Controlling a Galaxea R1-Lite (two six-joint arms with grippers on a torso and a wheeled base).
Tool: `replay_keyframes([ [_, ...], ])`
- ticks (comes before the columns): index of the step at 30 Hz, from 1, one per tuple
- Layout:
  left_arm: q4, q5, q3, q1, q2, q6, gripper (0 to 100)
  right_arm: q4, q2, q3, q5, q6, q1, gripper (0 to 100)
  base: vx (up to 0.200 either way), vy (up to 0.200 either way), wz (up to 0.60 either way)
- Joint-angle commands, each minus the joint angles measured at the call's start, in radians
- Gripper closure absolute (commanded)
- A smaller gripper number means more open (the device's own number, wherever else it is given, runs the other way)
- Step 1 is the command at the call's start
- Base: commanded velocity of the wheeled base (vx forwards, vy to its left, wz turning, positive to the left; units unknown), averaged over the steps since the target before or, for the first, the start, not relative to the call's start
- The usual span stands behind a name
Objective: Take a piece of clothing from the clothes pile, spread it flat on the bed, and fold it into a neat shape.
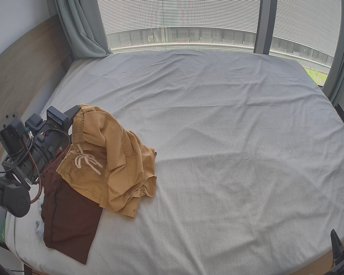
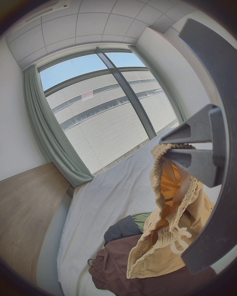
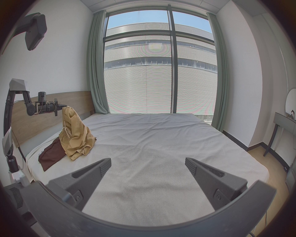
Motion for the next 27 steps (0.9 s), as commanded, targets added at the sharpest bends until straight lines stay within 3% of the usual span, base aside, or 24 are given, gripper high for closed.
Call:
replay_keyframes([
  [1, 0.001, 0.031, -0.005, -0.03, -0.009, -0.012, 100, 0.0, -0.016, 0.018, 0.001, 0.0, 0.001, 0, 0.0, 0.0, 0.0],
  [6, 0.004, 0.108, -0.024, -0.087, -0.013, -0.013, 100, 0.0, -0.016, 0.018, 0.001, 0.0, 0.001, 0, 0.0, 0.0, 0.0],
  [10, 0.015, 0.232, -0.059, -0.166, -0.017, -0.024, 100, 0.0, -0.016, 0.018, 0.001, 0.0, 0.001, 0, 0.0, 0.0, 0.0],
  [22, 0.01, 0.289, -0.073, -0.277, -0.02, -0.027, 100, 0.0, -0.016, 0.018, 0.001, 0.0, 0.001, 0, 0.0, 0.0, 0.0],
  [27, 0.015, 0.29, -0.073, -0.389, -0.059, -0.027, 100, 0.0, -0.016, 0.018, 0.001, 0.0, 0.001, 0, 0.0, 0.0, 0.0],
])
